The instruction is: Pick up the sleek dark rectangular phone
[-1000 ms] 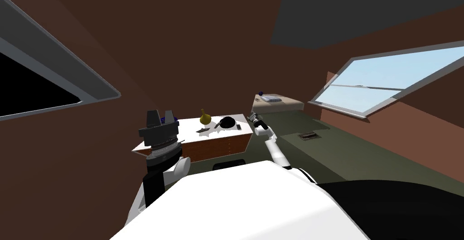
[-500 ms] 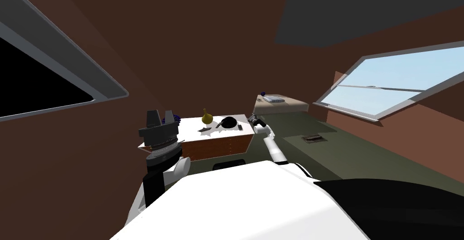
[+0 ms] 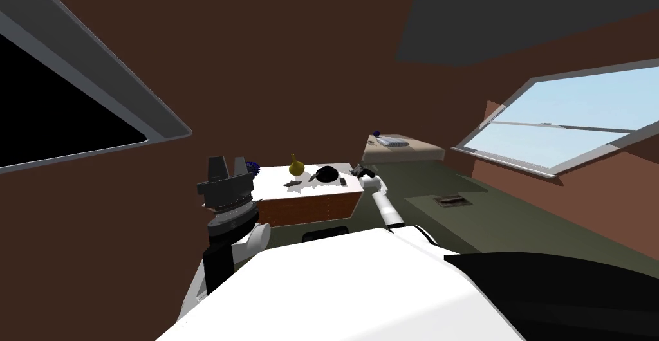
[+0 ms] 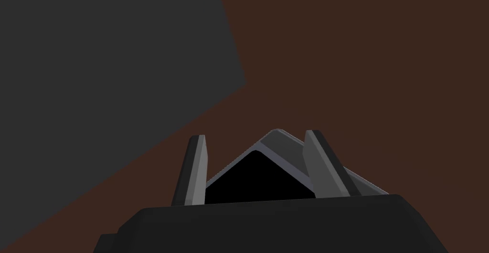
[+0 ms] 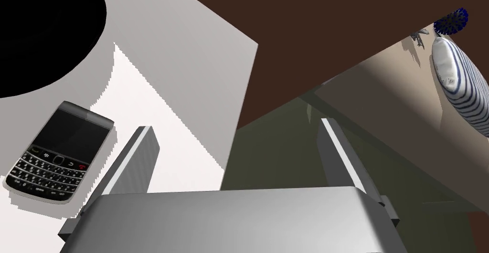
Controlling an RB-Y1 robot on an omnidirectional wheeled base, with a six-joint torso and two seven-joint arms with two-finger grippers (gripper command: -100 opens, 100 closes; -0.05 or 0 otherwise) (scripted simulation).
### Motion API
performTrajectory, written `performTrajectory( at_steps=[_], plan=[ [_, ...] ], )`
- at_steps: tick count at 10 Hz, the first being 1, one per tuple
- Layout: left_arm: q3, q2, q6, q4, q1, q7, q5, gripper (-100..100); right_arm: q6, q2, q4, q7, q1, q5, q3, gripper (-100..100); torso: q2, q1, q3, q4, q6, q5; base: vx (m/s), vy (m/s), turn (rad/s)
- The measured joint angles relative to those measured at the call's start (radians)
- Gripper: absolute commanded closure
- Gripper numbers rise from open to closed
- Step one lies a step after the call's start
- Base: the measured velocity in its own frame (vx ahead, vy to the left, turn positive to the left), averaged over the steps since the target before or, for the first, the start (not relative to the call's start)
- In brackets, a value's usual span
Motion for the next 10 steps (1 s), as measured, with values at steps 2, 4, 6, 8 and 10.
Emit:
performTrajectory(
  at_steps=[2,4,6,8,10],
  plan=[
    [0.0,0.0,0.0,0.0,0.0,0.0,0.0,0,0.058,-0.003,0.037,-0.047,-0.029,-0.005,-0.005,-100,0.0,0.0,0.0,0.0,0.0,0.0,0.012,0.008,0.064],
    [0.0,0.0,0.0,0.0,0.0,0.0,0.0,0,0.123,-0.005,0.074,-0.096,-0.06,-0.008,-0.01,-100,0.0,0.0,0.0,0.0,0.0,0.0,0.013,0.007,0.061],
    [0.0,0.0,0.0,0.0,0.0,0.0,0.0,0,0.173,-0.003,0.128,-0.141,-0.088,-0.011,-0.013,-100,0.0,0.0,0.0,0.0,0.0,0.0,0.017,0.008,0.053],
    [0.0,0.0,0.0,0.0,0.0,0.0,0.0,0,0.209,-0.001,0.194,-0.182,-0.12,-0.013,-0.016,-100,-0.001,0.0,0.0,0.0,0.0,0.0,0.017,0.007,0.054],
    [0.0,0.0,0.0,0.0,0.0,0.0,0.0,0,0.267,-0.002,0.23,-0.224,-0.143,-0.015,-0.022,-100,0.0,0.0,0.0,0.0,0.0,0.0,0.015,0.007,0.041]
  ],
)
